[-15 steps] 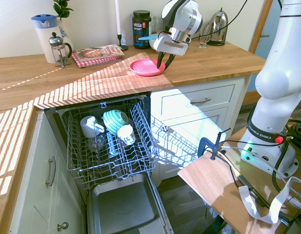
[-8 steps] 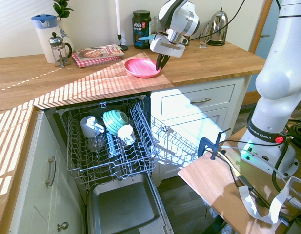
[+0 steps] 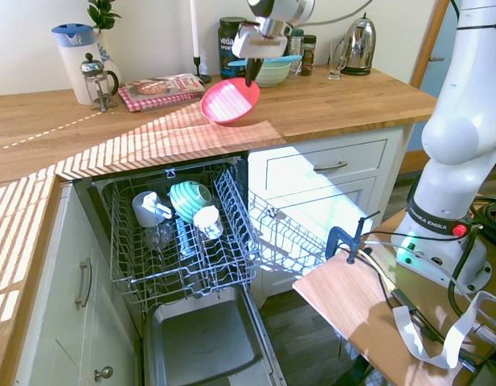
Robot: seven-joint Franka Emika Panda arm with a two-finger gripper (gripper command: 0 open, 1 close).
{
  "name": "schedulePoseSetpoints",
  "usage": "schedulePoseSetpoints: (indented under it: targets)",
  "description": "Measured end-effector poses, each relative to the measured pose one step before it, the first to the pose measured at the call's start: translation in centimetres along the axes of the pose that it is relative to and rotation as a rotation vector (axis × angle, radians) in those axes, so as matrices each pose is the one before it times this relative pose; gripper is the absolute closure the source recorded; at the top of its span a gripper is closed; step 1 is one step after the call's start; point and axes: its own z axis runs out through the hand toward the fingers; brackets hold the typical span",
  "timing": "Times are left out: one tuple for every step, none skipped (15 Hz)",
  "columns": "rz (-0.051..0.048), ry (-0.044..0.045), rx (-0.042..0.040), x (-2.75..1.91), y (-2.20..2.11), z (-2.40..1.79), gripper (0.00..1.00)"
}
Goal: Put the plate in the dishwasher
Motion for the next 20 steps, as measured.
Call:
schedulePoseSetpoints:
  targets:
    - [-0.06620, 0.02694, -0.02371, -0.710, -3.434, -2.829, 1.00]
    - [-0.06546, 0.02904, -0.01957, -1.174, -3.580, -2.479, 1.00]
    - [-0.06309, 0.03286, -0.02143, -1.686, -3.657, -2.092, 1.00]
    - [-0.06106, 0.03585, -0.02514, -2.498, -3.854, -1.717, 1.00]
    - [-0.05803, 0.03873, -0.02606, -3.403, -4.012, -1.538, 1.00]
    - [-0.06003, 0.03896, -0.02115, -4.161, -4.264, -1.293, 1.00]
    - [-0.06277, 0.03398, -0.02383, -5.096, -4.198, -0.565, 1.00]
    - [-0.06828, 0.03437, -0.02922, -6.126, -4.334, 0.265, 1.00]
    - [-0.06469, 0.03318, -0.03233, -5.796, -3.510, 1.474, 1.00]
    - [-0.06655, 0.03034, -0.03611, -5.456, -2.910, 2.639, 1.00]
    - [-0.06789, 0.03264, -0.04835, -4.237, -2.502, 3.489, 1.00]
    - [-0.06016, 0.03552, -0.05098, -2.034, -1.926, 3.316, 1.00]
    - [-0.05297, 0.03102, -0.04598, -0.689, -1.718, 2.818, 1.00]
    - [-0.03937, 0.03103, -0.05055, 0.335, -1.576, 2.159, 1.00]
    - [-0.03163, 0.03030, -0.04717, 0.456, -1.460, 1.142, 1.00]
    - [-0.03098, 0.02928, -0.04387, 0.364, -1.488, 0.219, 1.00]
    - [-0.03316, 0.03258, -0.04314, 0.105, -1.675, -0.233, 1.00]
    - [-0.03632, 0.03348, -0.04359, -0.143, -1.688, -0.030, 1.00]
    - [-0.04039, 0.02808, -0.04231, -0.485, -1.716, 0.317, 1.00]
    - [-0.04339, 0.02145, -0.04356, -0.788, -1.790, 0.674, 1.00]
